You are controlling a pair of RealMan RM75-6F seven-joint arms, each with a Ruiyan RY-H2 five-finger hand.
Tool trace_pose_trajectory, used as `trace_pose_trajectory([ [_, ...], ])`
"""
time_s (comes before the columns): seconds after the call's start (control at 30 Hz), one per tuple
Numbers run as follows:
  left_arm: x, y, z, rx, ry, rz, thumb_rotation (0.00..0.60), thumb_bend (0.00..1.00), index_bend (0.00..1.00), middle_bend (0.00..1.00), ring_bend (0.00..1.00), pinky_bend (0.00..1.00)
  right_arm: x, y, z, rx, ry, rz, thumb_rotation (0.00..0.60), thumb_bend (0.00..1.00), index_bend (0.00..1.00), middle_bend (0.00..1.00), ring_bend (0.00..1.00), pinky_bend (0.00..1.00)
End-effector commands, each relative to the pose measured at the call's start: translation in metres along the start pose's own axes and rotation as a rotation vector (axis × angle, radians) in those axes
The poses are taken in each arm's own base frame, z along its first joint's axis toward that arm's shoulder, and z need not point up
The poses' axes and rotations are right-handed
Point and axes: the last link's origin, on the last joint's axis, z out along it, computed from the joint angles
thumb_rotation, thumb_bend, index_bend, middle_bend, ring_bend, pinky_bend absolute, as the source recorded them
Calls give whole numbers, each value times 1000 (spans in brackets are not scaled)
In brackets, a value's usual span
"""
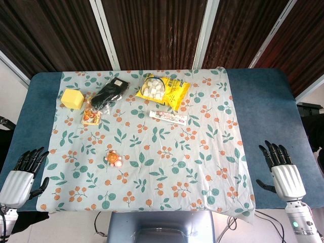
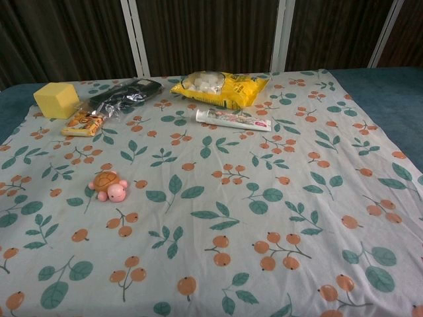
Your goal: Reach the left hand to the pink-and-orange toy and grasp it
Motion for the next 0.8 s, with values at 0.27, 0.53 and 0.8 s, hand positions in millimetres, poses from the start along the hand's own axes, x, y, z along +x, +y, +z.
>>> trace_pose_trajectory([
  [0.27, -15, 18, 16, -98, -23, -13, 600, 436, 0, 0, 39, 162, 6, 1, -6, 4, 11, 5, 600, 138, 0, 0, 0, 0],
  [0.53, -59, 53, 75, -327, -79, 53, 600, 435, 0, 18, 697, 894, 12, 4, -12, -4, 28, 12, 600, 138, 0, 0, 0, 0],
  [0.8, -102, 73, 112, -384, -219, 150, 600, 436, 29, 35, 805, 982, 14, 5, -12, -2, 35, 26, 600, 138, 0, 0, 0, 0],
])
